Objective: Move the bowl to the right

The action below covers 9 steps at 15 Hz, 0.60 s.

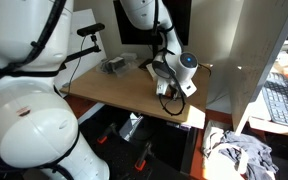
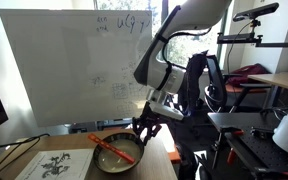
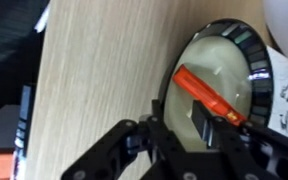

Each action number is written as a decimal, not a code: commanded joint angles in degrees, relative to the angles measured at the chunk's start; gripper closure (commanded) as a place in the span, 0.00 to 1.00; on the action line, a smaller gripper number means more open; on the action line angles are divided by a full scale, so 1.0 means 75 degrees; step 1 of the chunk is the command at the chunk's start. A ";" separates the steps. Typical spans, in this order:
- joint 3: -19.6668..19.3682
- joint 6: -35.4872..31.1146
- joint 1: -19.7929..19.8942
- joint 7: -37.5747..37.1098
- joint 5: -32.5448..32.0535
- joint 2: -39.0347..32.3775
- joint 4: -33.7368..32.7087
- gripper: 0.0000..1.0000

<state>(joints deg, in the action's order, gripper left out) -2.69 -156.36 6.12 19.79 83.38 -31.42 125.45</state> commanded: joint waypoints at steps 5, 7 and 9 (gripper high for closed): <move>-0.0286 0.0260 -0.0296 -0.1173 -0.1751 0.1193 0.1111 0.01; -0.0434 0.0189 -0.0562 -0.2450 -0.3127 0.1623 0.1540 0.00; -0.0540 0.0097 -0.0804 -0.3703 -0.4387 0.2076 0.1865 0.00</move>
<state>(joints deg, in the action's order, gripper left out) -4.35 -156.01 3.12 3.15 60.80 -21.21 135.03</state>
